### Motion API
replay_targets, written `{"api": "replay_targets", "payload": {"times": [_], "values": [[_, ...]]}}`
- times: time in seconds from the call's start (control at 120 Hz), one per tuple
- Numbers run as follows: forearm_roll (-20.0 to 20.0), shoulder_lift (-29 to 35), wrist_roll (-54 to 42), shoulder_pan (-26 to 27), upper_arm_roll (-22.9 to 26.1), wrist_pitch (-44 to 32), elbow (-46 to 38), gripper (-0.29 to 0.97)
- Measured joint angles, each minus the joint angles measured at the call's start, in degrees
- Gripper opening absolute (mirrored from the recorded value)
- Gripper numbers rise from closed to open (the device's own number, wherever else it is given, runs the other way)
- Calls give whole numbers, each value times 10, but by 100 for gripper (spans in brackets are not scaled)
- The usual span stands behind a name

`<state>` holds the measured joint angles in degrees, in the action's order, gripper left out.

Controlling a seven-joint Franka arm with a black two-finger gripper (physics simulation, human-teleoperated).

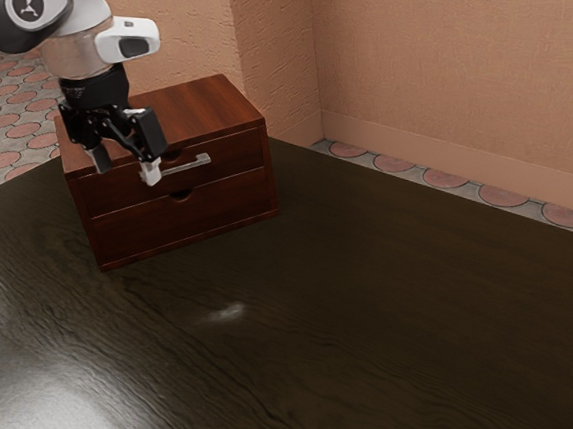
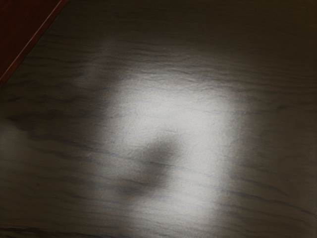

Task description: Pull the drawer handle with one arm to open the drawer

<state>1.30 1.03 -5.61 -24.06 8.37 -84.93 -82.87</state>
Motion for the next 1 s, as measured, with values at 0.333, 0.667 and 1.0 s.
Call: {"api": "replay_targets", "payload": {"times": [0.333,0.667,1.0], "values": [[6,13,-53,62,-17,3,78,68],[-23,16,-129,84,-57,24,99,67],[-69,-68,-232,40,41,-61,155,67]]}}
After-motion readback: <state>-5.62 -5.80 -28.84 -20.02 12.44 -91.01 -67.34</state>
